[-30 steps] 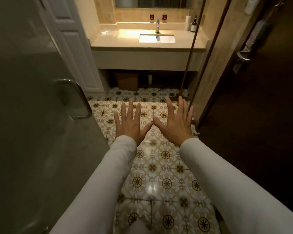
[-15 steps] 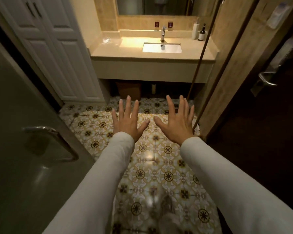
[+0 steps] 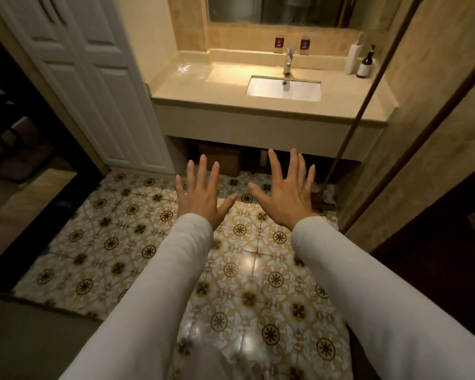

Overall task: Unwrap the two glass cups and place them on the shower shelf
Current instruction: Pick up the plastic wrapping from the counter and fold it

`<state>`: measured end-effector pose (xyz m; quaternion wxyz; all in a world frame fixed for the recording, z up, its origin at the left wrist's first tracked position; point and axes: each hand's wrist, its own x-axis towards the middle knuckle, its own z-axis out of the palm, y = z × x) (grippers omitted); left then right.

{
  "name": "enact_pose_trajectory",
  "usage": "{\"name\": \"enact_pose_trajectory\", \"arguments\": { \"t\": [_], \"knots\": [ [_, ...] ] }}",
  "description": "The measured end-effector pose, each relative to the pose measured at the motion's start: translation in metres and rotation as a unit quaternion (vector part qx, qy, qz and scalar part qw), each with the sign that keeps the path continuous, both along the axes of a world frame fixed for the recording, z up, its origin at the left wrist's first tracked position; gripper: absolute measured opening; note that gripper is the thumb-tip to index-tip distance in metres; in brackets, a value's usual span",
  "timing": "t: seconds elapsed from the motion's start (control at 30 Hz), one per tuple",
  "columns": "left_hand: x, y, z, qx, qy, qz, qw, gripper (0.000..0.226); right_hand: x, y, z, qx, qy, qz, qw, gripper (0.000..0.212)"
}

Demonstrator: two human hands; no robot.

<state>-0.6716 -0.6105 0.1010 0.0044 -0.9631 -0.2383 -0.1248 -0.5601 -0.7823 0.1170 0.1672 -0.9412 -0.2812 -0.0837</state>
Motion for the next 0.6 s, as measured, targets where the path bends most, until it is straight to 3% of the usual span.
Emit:
{"name": "enact_pose_trajectory", "arguments": {
  "t": [0.6],
  "knots": [
    [0.220, 0.246, -0.007, -0.016, 0.008, 0.047, 0.999, 0.085, 0.232, 0.252, -0.012, -0.019, 0.005, 0.047, 0.999, 0.087]
  ]
}}
